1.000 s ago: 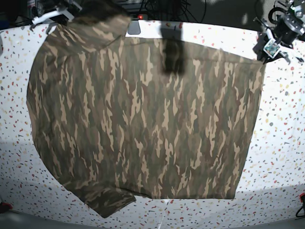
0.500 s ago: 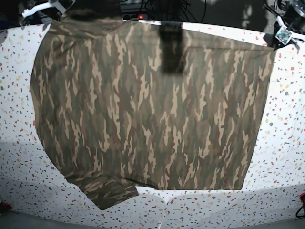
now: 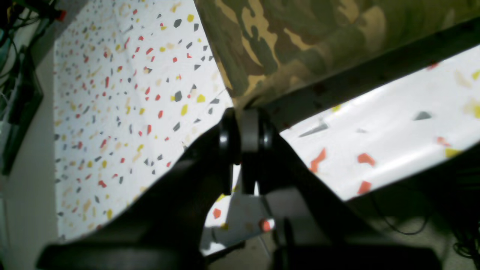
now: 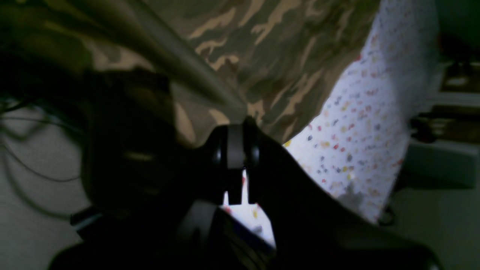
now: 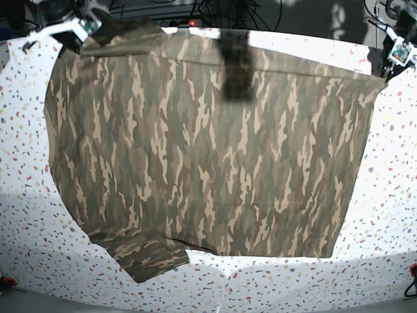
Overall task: Fold the T-shirt properly
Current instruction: 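Lift the gripped edge and pull the shirt toward the arms, then move the right gripper along the shirt edge to the sleeve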
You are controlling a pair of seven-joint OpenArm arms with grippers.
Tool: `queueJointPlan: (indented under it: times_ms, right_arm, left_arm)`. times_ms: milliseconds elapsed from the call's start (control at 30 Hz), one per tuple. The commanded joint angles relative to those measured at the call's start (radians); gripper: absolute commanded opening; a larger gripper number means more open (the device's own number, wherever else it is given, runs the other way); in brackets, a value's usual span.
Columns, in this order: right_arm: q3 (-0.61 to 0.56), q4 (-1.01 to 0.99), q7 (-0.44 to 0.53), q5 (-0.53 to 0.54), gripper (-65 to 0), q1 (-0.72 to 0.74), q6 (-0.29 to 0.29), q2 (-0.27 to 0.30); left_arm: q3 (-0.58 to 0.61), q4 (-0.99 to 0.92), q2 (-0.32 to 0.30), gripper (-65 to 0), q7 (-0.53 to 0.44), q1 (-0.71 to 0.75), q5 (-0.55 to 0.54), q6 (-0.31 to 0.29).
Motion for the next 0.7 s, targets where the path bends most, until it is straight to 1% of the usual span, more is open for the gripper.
queueJointPlan:
  times_ms: [0,33,133,267,333,400,600,667]
  right_arm:
    - [0.006,0.016,0.015,0.004,-65.0,0.027,0.006,0.008]
    - [0.006,0.016,0.016,0.028,-65.0,0.058,0.031,0.009]
    - [0.006,0.016,0.016,0.092,-65.0,0.150,0.085,0.009]
    - [0.006,0.014,0.016,0.158,-65.0,0.250,0.138,0.009]
    - [0.006,0.006,0.016,0.167,-65.0,0.293,0.161,0.008]
    - [0.006,-0.008,0.020,0.167,-65.0,0.328,0.172,0.008]
    - [0.003,-0.074,0.058,0.168,-65.0,0.414,0.172,0.015]
    - [0.003,-0.095,0.061,0.185,-65.0,0.441,0.173,0.017]
  left_arm:
    - [-0.011,0.016,-0.015,-65.0,-0.012,-0.005,-0.015,0.006]
    - [-0.011,0.016,-0.015,-65.0,-0.003,-0.014,-0.015,-0.002]
    - [-0.010,0.016,-0.015,-65.0,0.012,-0.051,-0.015,-0.057]
    - [-0.005,0.016,-0.015,-65.0,0.047,-0.096,-0.015,-0.063]
    - [-0.005,0.016,-0.015,-65.0,0.073,-0.113,-0.015,-0.063]
    - [-0.005,0.016,-0.015,-65.0,0.082,-0.124,-0.016,-0.063]
    - [-0.005,0.016,-0.015,-65.0,0.079,-0.144,-0.018,-0.064]
    - [-0.005,0.016,-0.015,-65.0,0.084,-0.146,-0.018,-0.064]
